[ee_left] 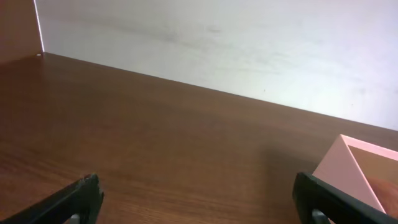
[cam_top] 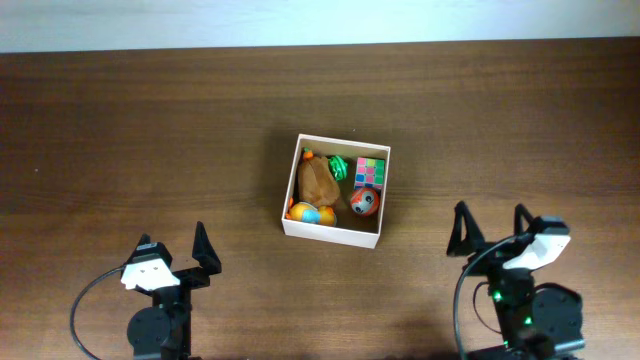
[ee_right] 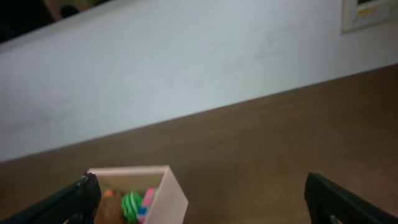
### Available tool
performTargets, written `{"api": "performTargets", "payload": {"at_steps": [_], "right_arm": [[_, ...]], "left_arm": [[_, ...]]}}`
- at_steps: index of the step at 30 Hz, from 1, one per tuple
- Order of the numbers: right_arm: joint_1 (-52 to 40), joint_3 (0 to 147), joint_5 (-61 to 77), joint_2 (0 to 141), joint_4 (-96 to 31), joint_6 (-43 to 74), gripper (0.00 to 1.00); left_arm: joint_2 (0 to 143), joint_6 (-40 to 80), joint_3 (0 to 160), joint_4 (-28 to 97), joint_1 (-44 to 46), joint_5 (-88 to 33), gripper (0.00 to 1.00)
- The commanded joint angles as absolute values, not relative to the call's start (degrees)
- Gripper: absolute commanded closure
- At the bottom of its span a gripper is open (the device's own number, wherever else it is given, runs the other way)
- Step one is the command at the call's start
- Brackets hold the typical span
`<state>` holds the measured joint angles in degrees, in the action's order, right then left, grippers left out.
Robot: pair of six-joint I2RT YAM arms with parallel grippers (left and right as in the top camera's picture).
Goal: Pack container
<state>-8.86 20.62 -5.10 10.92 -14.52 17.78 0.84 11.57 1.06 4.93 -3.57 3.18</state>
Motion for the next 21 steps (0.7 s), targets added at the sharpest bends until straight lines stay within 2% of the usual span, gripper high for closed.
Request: {"api": "performTargets", "payload": {"at_steps": [1, 13, 21], "right_arm": [[-8.49, 16.97, -2.74, 7.55, -14.09, 16.29, 0.01], [-8.6, 7.29, -1.69, 0.05, -14.02, 14.92, 0.01], [-8.6, 4.95, -1.54, 0.19, -13.91, 15.03, 0.01]], "left_arm": [[0.3, 10.79, 0.75, 4.99, -3.92, 2.35, 0.01], [0.3, 10.79, 0.75, 4.99, -3.92, 2.35, 0.01], [0.3, 10.79, 0.75, 4.99, -3.92, 2.35, 0.01]]}}
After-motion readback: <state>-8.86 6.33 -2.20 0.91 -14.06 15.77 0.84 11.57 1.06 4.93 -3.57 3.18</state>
